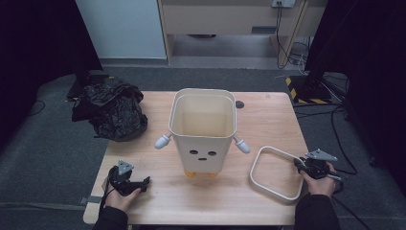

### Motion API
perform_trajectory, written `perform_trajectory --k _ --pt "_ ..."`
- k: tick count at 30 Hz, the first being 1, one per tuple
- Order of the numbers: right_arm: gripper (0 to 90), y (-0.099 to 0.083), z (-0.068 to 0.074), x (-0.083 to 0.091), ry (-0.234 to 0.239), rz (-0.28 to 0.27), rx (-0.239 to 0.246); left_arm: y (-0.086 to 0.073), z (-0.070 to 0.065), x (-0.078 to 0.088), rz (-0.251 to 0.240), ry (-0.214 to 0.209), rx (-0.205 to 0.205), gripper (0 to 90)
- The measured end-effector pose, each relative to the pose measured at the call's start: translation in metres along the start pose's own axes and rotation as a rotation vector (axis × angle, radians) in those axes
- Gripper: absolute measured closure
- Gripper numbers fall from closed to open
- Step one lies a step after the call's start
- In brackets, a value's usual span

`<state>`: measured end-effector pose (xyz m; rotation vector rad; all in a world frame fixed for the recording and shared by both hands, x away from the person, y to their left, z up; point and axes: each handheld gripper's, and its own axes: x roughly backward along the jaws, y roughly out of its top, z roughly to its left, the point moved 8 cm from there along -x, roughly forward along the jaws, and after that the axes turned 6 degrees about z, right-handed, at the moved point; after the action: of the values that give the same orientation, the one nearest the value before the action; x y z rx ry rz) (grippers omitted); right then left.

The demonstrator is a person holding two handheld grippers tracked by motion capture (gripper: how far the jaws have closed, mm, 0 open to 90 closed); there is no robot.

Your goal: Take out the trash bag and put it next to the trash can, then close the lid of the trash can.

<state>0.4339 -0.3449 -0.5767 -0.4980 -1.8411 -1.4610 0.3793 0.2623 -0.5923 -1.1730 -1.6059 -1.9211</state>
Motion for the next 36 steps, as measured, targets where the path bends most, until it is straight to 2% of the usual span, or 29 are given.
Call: perform_trajectory --k 7,13,20,23,28,33,36 --pt "77.8 0.0 0.001 0.001 0.011 0.009 -0.004 0.0 0.0 0.0 0.0 0.0 0.0 1.5" --pt "77.9 0.001 0.003 0.0 0.014 0.016 -0.011 0.0 0.0 0.0 0.002 -0.001 -0.001 1.1" --pt "77.8 0.003 0.009 0.001 0.046 0.017 -0.064 0.0 0.0 0.0 0.002 -0.001 -0.001 1.1" --pt "77.8 0.005 0.01 0.002 0.045 0.009 -0.046 0.0 0.0 0.0 0.002 -0.001 -0.001 1.1" --pt "77.6 0.01 0.01 0.005 0.038 -0.026 -0.094 0.0 0.0 0.0 0.002 -0.001 -0.001 1.0" --pt "77.4 0.018 0.006 0.013 0.002 -0.086 -0.125 0.0 0.0 -0.001 0.002 -0.002 -0.002 0.9" --pt "77.5 0.022 0.007 0.016 0.002 -0.108 -0.146 0.0 0.0 -0.001 0.003 -0.002 -0.002 0.8"
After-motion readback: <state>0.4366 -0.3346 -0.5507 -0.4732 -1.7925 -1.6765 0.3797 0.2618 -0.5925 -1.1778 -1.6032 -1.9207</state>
